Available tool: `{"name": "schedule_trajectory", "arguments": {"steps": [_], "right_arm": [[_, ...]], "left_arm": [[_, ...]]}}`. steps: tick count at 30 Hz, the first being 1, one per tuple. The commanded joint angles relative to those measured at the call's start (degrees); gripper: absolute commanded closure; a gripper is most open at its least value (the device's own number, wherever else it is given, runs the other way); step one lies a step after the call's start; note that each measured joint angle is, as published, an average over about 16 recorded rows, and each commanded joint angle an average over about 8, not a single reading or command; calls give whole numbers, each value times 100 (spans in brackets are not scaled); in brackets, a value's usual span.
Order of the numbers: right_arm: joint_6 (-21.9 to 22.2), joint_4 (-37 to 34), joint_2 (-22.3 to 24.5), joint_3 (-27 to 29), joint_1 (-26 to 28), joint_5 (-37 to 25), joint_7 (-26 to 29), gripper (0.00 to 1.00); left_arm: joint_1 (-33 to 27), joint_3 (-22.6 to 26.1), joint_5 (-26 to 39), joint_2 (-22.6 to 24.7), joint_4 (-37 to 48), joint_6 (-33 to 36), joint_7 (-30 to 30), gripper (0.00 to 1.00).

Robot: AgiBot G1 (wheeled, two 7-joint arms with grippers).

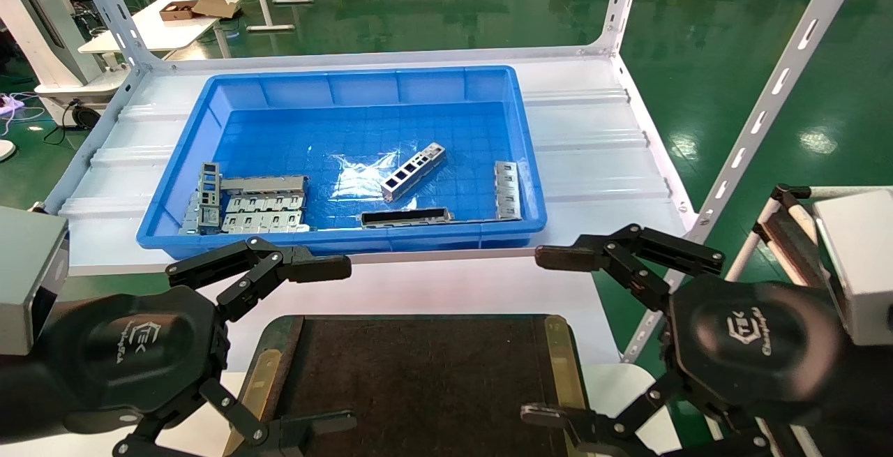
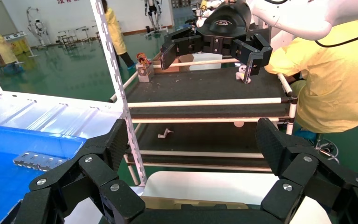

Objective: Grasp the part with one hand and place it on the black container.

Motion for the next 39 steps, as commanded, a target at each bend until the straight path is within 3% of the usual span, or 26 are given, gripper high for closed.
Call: {"name": "schedule_trajectory", "arguments": {"steps": [1, 26, 39], "right_arm": [[0, 0, 0, 0, 0, 0, 0, 0], [0, -1, 0, 0, 0, 0, -1, 0], [-2, -5, 0, -4, 3, 1, -3, 0]], "left_arm": [[0, 0, 0, 0, 0, 0, 0, 0], [-6, 7, 14, 25, -1, -32, -5, 0], [-382, 248, 630, 381, 133, -714, -263, 0]]}}
